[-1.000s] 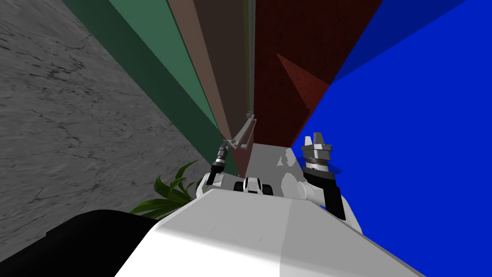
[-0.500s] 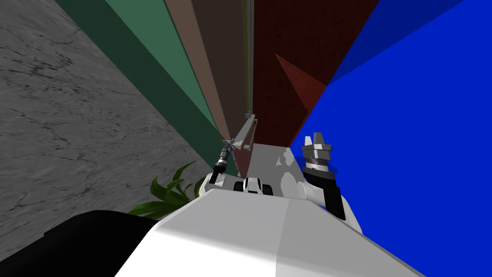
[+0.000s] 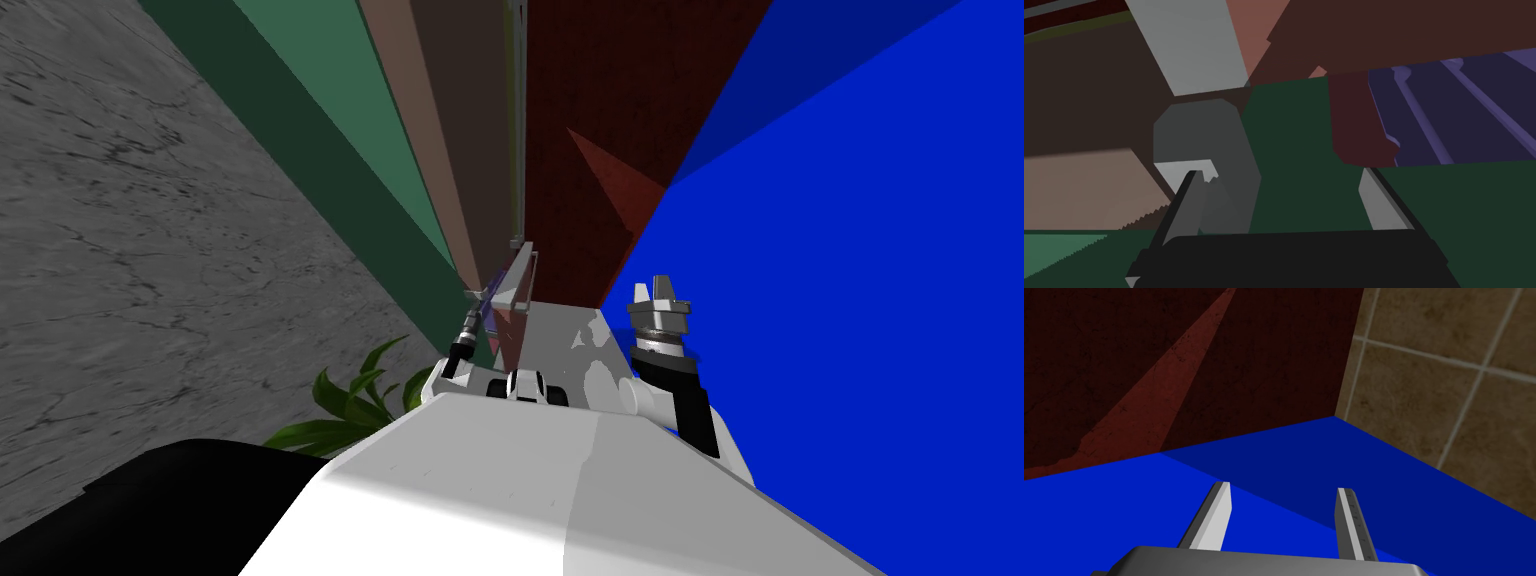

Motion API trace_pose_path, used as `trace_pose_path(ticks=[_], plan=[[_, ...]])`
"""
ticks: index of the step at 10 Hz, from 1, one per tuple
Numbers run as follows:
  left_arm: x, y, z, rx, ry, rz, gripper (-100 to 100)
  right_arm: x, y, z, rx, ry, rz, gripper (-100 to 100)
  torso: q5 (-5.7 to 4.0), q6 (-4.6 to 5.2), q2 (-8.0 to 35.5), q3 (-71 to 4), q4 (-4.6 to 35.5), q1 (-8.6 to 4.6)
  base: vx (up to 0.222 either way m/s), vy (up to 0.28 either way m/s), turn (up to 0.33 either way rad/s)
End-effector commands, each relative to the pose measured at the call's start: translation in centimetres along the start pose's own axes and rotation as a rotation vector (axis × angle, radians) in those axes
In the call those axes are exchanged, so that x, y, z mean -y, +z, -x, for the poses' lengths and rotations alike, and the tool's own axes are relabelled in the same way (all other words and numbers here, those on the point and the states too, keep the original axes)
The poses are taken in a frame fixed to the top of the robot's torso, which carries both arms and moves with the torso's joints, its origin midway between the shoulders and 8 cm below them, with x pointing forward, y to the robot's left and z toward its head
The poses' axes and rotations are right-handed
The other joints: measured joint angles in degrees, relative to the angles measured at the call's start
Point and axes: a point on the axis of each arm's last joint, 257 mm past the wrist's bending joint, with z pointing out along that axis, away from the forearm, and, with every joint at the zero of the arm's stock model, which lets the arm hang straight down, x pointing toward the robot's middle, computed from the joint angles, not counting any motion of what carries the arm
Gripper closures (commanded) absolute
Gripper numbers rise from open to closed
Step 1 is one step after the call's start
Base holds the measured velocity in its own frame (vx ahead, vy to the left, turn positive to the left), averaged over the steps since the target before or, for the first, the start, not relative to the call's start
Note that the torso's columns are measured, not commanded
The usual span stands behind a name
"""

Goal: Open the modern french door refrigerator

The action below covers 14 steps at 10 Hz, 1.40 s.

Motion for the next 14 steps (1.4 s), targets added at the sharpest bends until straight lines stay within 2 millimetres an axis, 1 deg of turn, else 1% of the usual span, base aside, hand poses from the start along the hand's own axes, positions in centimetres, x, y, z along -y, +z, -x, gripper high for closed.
trace_pose_path(ticks=[1, 2, 3, 4, 5, 6, 7, 8, 9, 10, 11, 12, 14], plan=[[-2.3, -0.1, -1.3, -0.021, -0.007, 0.066, -100, 0.0, 0.0, 0.0, 0.0, 0.0, 0.0, 0, 0.0, 0.03, 0.0, 0.0, 0.0, -0.04, -0.004, -0.011, -0.008], [-2.3, -0.1, -1.3, -0.021, -0.007, 0.066, -100, 0.0, 0.0, 0.0, 0.0, 0.0, 0.0, 0, 0.01, 0.1, -0.1, 0.0, -0.1, -0.1, 0.009, -0.013, -0.014], [-2.9, -0.1, -1.8, -0.025, -0.012, 0.082, -100, 0.0, 0.0, 0.0, 0.0, 0.0, 0.0, 0, 0.03, 0.08, -0.2, -0.1, -0.1, -0.08, -0.001, -0.013, -0.006], [-2.9, -0.1, -1.8, -0.025, -0.012, 0.082, -100, 0.0, 0.0, 0.0, 0.0, 0.0, 0.0, 0, 0.07, 0.23, -0.3, -0.1, -0.2, -0.08, -0.008, -0.018, -0.047], [-3.5, 0.0, -2.3, -0.029, -0.018, 0.097, -100, 0.0, 0.0, 0.0, 0.0, 0.0, 0.0, 0, 0.02, 0.13, -0.2, -0.1, -0.1, -0.08, -0.019, -0.009, 0.006], [-4.0, 0.1, -2.7, -0.032, -0.024, 0.11, -100, 0.0, 0.0, 0.0, 0.0, 0.0, 0.0, 0, 0.03, 0.26, -0.3, -0.2, -0.1, -0.05, -0.01, -0.015, -0.105], [-4.0, 0.1, -2.7, -0.032, -0.024, 0.11, -100, 0.0, 0.0, 0.0, 0.0, 0.0, 0.0, 0, -0.08, -0.1, -0.1, -0.1, 0.2, -0.01, 0.033, -0.021, -0.149], [-4.6, 0.1, -3.5, -0.036, -0.038, 0.13, -100, 0.0, 0.0, 0.0, 0.0, 0.0, 0.0, 0, -0.2, -0.69, 0.9, 0.5, 0.6, 0.24, 0.063, -0.02, -0.047], [-4.2, 0.3, -3.0, -0.032, -0.032, 0.117, -100, 0.0, 0.0, 0.0, 0.0, 0.0, 0.0, 0, -0.2, -0.89, 1.8, 1.0, 1.0, 0.42, 0.042, -0.013, -0.004], [-4.4, 0.3, -3.1, -0.033, -0.032, 0.12, -100, 0.0, 0.0, 0.0, 0.0, 0.0, 0.0, 0, -0.19, -0.94, 2.4, 1.4, 1.2, 0.53, 0.021, -0.004, 0.002], [-4.3, 0.3, -3.1, -0.033, -0.032, 0.12, 100, 0.0, 0.0, 0.0, 0.0, 0.0, 0.0, 0, -0.19, -0.94, 2.5, 1.5, 1.2, 0.55, 0.012, -0.002, 0.0], [-4.2, 0.4, -3.3, -0.033, -0.032, 0.121, 100, 0.0, 0.0, 0.0, 0.0, 0.0, 0.0, 0, -0.2, -0.94, 2.4, 1.4, 1.2, 0.51, 0.005, -0.106, -0.006], [-4.0, 0.4, -3.5, -0.034, -0.031, 0.123, 100, 0.0, 0.0, 0.0, 0.0, 0.0, 0.0, 0, -0.35, -0.93, 2.1, 1.2, 1.1, 0.0, -0.011, -0.19, 0.002]])
